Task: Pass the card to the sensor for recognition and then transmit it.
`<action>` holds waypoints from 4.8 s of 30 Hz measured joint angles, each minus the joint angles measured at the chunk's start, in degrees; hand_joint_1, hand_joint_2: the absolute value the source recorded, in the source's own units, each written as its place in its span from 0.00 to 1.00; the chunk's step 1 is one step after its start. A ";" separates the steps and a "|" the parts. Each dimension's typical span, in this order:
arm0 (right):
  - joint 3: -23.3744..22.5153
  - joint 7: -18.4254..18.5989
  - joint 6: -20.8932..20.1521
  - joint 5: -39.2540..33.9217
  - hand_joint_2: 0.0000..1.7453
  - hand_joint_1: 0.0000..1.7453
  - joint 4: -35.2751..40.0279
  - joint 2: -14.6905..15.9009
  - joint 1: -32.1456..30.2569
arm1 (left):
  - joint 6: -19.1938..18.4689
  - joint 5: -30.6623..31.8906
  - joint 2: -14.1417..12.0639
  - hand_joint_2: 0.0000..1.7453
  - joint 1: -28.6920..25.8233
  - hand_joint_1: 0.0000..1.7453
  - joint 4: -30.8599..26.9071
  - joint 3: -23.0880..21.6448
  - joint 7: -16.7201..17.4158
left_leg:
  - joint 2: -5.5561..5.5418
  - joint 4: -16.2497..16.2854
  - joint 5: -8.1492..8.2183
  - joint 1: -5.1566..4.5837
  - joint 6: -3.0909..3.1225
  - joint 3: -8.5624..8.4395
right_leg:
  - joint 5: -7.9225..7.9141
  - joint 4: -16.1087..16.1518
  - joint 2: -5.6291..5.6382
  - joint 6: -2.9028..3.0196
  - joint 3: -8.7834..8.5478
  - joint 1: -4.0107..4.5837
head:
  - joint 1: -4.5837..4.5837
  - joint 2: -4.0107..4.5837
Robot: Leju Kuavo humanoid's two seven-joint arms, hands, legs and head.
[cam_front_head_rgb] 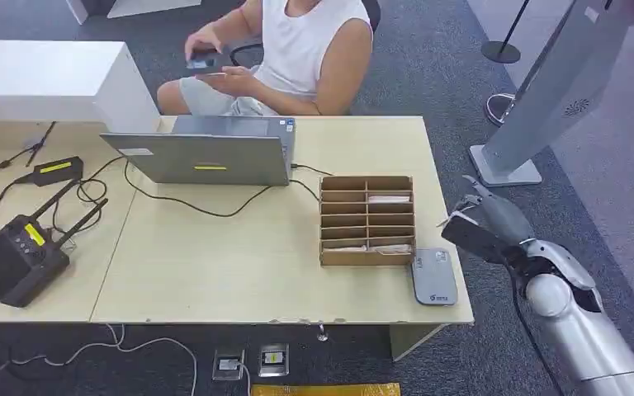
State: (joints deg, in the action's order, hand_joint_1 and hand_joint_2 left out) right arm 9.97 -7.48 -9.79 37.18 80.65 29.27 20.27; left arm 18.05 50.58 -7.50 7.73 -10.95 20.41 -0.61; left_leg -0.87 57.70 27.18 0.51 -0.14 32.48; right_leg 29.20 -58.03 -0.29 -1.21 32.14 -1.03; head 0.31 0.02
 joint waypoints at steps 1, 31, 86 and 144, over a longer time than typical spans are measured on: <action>0.00 -0.26 -0.35 0.50 1.00 1.00 -0.09 -0.09 -0.34 | 0.00 0.00 0.00 0.00 0.00 0.00 -0.02 0.00 0.09 | 0.00 0.00 0.00 0.00 0.00 0.00 | 0.00 0.00 0.00 0.00 0.00 0.00 | -0.02 0.00; 1.88 -3.06 -4.04 4.39 1.00 1.00 -6.27 -2.60 -3.43 | 0.11 1.07 0.04 0.00 0.01 0.00 -0.02 0.04 1.24 | 0.01 0.00 0.00 0.00 0.00 -0.01 | 0.00 0.00 0.01 0.00 0.00 0.00 | -0.02 0.00; 1.92 -6.40 2.30 10.31 1.00 1.00 -13.55 -4.92 21.42 | -1.00 6.32 0.70 0.00 1.29 0.00 -0.20 0.17 -0.42 | 0.09 0.00 -0.02 0.03 -0.01 -0.02 | -0.05 -0.03 0.07 0.05 -0.04 0.03 | 0.00 0.00; 5.66 -3.08 3.11 -21.57 1.00 0.00 -17.74 -11.11 23.72 | 0.15 4.33 0.85 0.00 0.90 0.00 -0.39 0.02 -1.14 | 0.07 0.02 -0.01 0.07 -0.02 0.00 | -0.04 -0.01 0.05 0.06 0.05 0.07 | -0.05 0.00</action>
State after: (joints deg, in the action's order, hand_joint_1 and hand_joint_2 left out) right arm 15.63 -10.56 -6.69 15.61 62.91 18.16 43.99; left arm 18.21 54.91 -6.64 8.63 -11.34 20.44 -1.75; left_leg -0.80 57.72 27.16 0.59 -0.16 32.48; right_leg 29.17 -58.04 -0.23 -1.15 32.18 -0.96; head 0.26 0.02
